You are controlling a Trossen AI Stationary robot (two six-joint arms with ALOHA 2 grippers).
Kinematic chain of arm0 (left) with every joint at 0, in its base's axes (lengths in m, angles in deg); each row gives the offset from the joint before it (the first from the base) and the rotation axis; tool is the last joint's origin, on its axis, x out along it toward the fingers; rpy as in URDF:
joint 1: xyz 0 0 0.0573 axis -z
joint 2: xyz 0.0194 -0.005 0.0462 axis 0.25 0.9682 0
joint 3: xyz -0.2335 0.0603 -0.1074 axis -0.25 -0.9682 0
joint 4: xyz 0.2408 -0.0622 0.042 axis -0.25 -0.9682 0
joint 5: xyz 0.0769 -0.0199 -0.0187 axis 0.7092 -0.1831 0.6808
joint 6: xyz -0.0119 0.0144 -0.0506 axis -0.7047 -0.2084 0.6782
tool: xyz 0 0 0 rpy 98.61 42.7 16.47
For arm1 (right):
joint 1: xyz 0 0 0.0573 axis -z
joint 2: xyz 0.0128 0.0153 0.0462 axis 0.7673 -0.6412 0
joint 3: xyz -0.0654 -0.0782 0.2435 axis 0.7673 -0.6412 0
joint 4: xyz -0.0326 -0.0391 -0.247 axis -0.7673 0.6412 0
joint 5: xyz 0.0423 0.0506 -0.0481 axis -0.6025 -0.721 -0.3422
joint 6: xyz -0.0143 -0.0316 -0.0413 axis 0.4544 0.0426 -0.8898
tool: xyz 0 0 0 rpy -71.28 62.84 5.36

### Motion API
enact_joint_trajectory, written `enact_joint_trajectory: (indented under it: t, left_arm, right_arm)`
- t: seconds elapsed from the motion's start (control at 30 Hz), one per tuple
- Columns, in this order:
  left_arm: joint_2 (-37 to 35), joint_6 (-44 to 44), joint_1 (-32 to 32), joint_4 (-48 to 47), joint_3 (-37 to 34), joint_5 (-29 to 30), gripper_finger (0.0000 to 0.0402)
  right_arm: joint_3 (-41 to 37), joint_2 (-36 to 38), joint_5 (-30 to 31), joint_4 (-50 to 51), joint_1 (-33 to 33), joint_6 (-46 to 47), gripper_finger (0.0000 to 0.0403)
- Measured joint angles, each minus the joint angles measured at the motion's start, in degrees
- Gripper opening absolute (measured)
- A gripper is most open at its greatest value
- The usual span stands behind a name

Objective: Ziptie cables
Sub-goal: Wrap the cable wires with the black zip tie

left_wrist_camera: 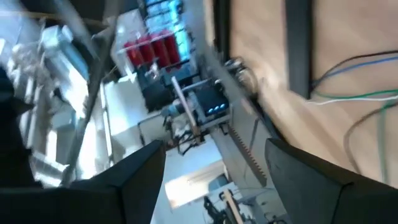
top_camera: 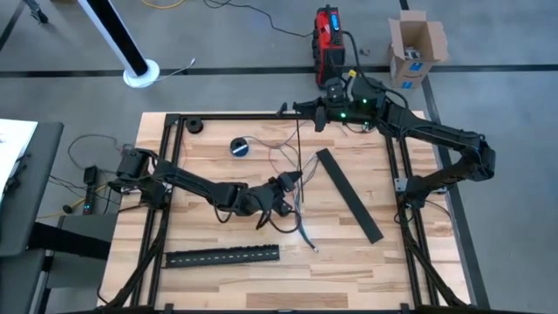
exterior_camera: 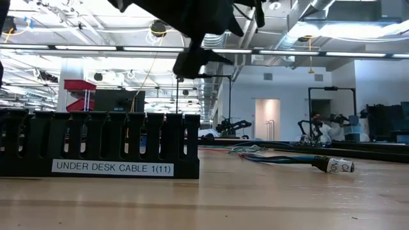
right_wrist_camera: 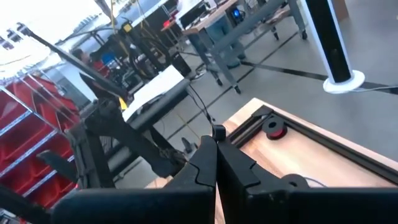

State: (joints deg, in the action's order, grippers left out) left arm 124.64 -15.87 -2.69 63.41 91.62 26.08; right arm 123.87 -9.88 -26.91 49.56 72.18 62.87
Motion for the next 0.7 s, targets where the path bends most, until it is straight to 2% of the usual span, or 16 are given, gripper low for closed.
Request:
enact_joint_trajectory:
  t: [0.3,0.5,0.7]
  left_arm:
    - [-0.52,-1.46,2.27,-0.22,4.33,-0.47,0.0265]
    - [-0.5,-1.46,2.88,-0.85,6.66,-7.2,0.0265]
    - [-0.99,-1.44,2.83,-3.02,6.69,-3.4,0.0265]
  right_arm:
    - [0.0,-0.02,-1.37,0.96,1.94,-2.23,0.0]
    - [0.0,0.0,-8.06,-0.02,5.26,0.43,0.0]
    - [0.04,1.45,-13.53,-0.62,11.26,0.81,0.0]
